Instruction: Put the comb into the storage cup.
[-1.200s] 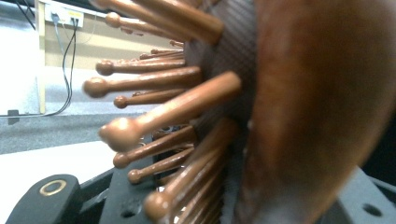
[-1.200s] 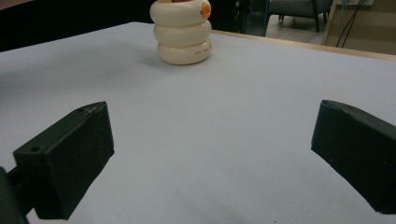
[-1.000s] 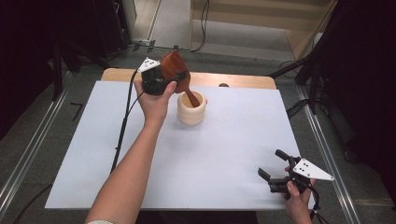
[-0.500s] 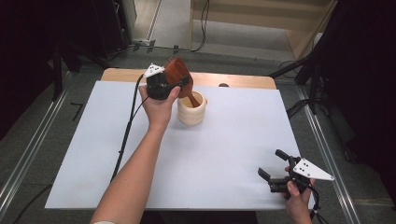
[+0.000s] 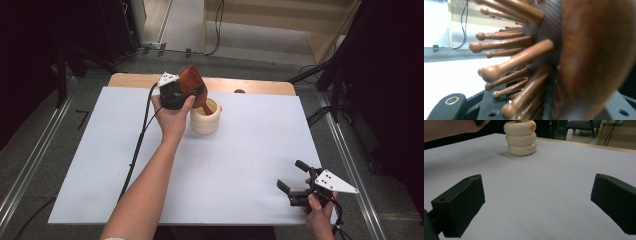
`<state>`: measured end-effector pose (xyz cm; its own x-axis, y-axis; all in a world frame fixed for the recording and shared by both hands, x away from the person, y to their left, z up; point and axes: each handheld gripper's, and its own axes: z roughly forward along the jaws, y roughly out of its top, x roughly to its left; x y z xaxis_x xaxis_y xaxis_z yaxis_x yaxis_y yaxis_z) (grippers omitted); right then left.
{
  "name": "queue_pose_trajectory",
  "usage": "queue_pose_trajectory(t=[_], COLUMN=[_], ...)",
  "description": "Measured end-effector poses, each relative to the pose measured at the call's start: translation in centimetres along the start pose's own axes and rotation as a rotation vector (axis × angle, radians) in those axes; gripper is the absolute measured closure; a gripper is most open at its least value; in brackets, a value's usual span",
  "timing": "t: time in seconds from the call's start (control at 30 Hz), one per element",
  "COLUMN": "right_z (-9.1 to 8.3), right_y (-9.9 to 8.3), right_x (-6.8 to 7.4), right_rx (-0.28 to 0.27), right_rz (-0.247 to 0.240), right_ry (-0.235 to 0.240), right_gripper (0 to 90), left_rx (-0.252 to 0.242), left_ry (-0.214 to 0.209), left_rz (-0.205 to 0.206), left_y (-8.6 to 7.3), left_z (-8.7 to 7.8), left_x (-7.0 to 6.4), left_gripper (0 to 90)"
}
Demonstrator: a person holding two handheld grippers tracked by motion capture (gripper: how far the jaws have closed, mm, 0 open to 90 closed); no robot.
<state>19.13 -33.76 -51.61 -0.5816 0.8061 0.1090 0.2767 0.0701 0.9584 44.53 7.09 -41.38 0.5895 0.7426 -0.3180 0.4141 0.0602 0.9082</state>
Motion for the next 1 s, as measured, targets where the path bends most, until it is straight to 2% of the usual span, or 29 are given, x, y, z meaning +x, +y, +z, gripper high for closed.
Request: queue_pose_trajectory(t=[0.17, 0.4, 0.6, 1.0], right_z=[0.0, 0.0, 0.0, 0.1], right_y=[0.0, 0.0, 0.0, 0.0], right_x=[0.0, 0.0, -0.1, 0.0], right_rx=[-0.001, 0.000, 0.000, 0.002], right_rz=[0.000, -0.001, 0.002, 0.001], right_ry=[0.000, 0.000, -0.003, -0.002], right_gripper=[0.0, 0.0, 0.0, 0.0], left_rx=[0.013, 0.015, 0.022, 0.022], left_ry=[0.007, 0.009, 0.017, 0.026], left_rz=[-0.003, -0.038, -0.045, -0.070], left_y=[-0.4, -1.0, -1.2, -1.3], left_z=[0.2, 0.5, 0.8, 0.8], left_x=[0.0, 0.1, 0.2, 0.6], left_gripper=[55.4, 55.4, 55.4, 54.9])
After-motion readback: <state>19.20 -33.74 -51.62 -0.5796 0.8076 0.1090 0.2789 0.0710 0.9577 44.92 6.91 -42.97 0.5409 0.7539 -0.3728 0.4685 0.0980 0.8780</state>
